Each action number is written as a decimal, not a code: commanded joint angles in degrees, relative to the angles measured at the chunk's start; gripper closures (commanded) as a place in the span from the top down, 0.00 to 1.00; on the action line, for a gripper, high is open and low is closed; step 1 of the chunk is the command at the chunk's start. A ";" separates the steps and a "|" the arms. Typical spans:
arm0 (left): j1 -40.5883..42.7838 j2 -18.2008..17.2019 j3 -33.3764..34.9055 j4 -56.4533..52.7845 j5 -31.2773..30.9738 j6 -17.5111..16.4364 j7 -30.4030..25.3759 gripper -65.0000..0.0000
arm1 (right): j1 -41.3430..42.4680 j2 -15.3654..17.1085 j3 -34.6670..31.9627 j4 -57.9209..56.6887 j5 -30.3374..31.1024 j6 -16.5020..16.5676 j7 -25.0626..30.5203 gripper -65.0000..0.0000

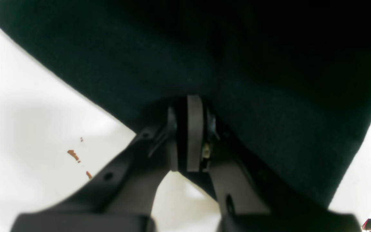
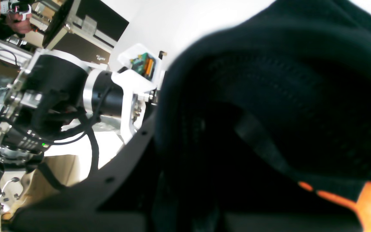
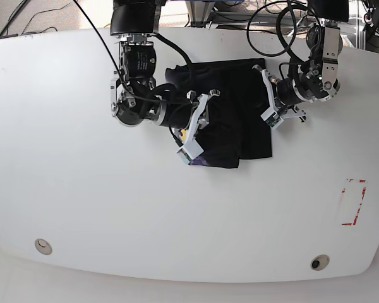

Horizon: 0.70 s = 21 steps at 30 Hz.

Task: Layout the t-shirt on the table in an organized manner, then fold the t-shirt properly
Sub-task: 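Grasp the shirt end with the right gripper and fold it toward the left gripper, then release the shirt with the left gripper and lift it away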

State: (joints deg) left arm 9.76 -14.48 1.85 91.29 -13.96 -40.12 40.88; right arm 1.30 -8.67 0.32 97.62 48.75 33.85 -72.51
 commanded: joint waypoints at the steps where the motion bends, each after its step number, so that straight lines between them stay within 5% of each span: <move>1: 0.66 -0.25 0.13 -0.43 3.19 0.12 4.26 0.03 | 2.70 -0.33 -2.56 -1.23 2.02 -1.36 1.52 0.00; 5: 0.66 -0.25 0.13 -0.43 3.10 0.12 4.17 0.03 | 4.11 -0.33 -4.32 -2.02 2.02 -5.05 1.61 0.13; 10: 0.48 -0.25 0.13 -0.34 3.10 0.12 4.17 0.03 | 6.04 -0.33 -7.75 -1.84 2.11 -8.04 1.52 0.54; 13: 0.39 -0.25 0.13 -0.08 3.10 0.12 4.17 0.03 | 7.01 -0.33 -9.33 -1.84 2.11 -9.63 1.52 0.70; 21: 0.22 -0.25 -0.13 0.10 3.01 0.12 4.17 0.03 | 11.14 0.09 -15.31 -1.76 2.02 -10.24 1.52 0.72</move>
State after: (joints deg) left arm 9.69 -14.35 1.74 91.46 -13.93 -40.12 41.10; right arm 9.91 -8.12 -13.96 94.76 49.36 23.35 -72.20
